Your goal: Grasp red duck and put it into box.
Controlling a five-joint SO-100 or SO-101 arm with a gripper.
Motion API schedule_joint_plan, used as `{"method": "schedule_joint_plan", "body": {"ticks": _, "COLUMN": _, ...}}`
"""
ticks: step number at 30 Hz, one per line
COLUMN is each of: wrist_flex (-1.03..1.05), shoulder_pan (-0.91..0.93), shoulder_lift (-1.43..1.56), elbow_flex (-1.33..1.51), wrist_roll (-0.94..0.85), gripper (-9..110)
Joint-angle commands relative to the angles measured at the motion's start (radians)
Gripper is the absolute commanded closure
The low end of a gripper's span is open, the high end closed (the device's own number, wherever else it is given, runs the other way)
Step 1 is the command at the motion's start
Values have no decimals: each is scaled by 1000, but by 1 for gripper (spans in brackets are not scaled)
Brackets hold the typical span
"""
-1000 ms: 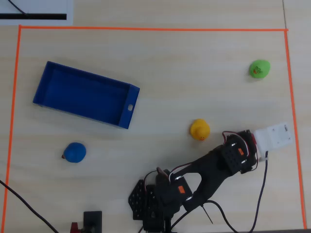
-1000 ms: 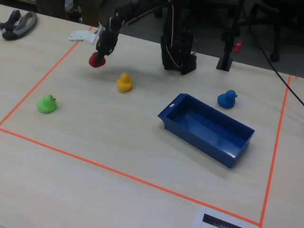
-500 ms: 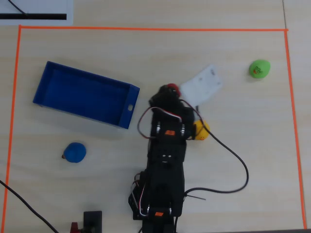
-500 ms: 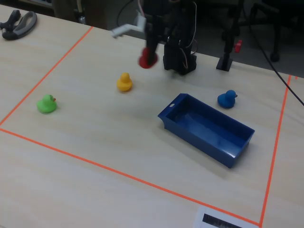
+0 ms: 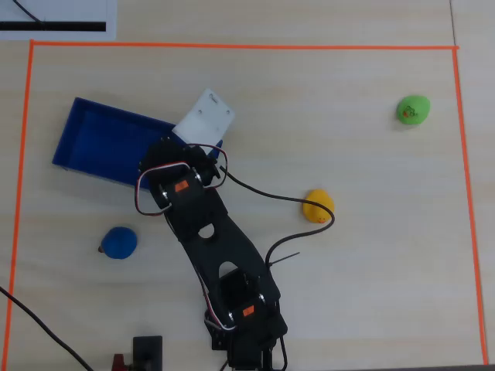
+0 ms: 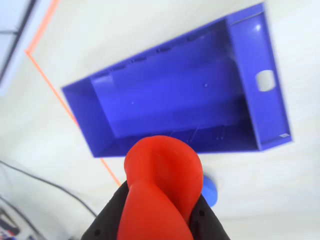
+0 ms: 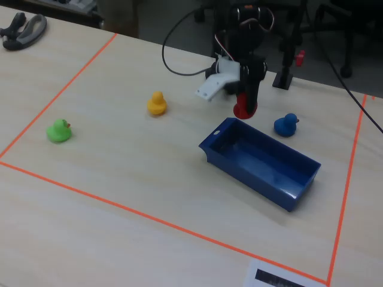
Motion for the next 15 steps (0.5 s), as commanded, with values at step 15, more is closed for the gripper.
{"method": "schedule_joint_plan", "body": {"ticks": 15, "wrist_flex": -259, "shoulder_pan": -71, "shoulder_lift": -183, "elbow_flex": 54, "wrist_roll": -49, "gripper": 86}}
